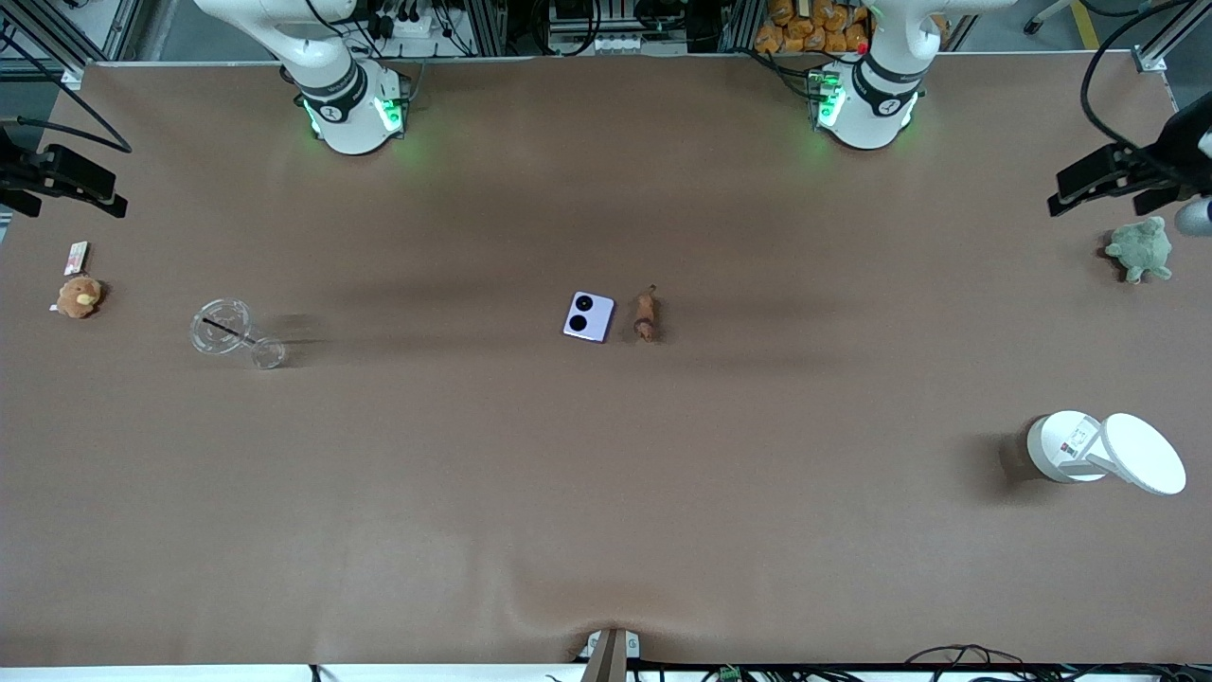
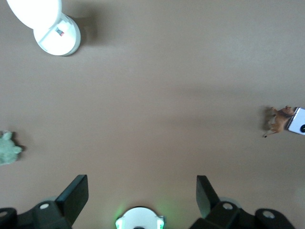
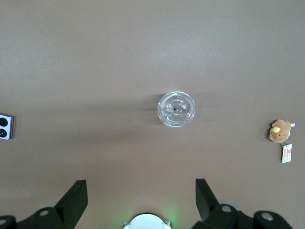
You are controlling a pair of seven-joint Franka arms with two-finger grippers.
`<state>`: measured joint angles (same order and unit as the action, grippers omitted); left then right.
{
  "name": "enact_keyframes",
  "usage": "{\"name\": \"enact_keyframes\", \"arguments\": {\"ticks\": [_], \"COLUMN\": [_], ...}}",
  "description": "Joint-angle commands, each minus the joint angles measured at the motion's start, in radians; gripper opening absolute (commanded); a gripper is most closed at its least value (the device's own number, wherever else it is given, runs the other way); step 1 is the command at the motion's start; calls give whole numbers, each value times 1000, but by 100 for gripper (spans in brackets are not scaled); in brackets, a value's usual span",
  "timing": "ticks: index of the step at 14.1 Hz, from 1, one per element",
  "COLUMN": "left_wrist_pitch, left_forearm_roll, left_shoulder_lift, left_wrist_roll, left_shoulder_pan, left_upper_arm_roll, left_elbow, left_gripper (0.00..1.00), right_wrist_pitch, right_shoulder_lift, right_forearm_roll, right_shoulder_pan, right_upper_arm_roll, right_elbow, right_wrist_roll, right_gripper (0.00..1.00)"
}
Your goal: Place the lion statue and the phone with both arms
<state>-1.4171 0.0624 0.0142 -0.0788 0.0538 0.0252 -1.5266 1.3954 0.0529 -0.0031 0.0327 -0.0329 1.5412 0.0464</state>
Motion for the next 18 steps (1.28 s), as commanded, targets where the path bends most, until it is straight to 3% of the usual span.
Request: {"name": "enact_keyframes", "arguments": {"ticks": [1,5,18], "left_wrist_pitch": [15,-17,-282], "left_forearm_roll": [16,19,17], "left_shoulder_lift": [-69,-186,-381], "left_wrist_roll": [-93,-214,-472], "left_shoulder_pan": [58,200,441], "left_upper_arm_roll": [-8,-7,-5], "left_elbow": [63,117,115], "left_gripper": [100,100,100], "right_wrist_pitch": [10,8,13], "right_shoulder_lift": [21,21,10], "right_forearm_roll": [-9,-9,-3], "right_shoulder_pan": [3,3,1], "right_upper_arm_roll": [4,4,4], "right_elbow": [25,27,25], "right_wrist_roll": [0,0,0], "right_gripper": [100,100,100]}}
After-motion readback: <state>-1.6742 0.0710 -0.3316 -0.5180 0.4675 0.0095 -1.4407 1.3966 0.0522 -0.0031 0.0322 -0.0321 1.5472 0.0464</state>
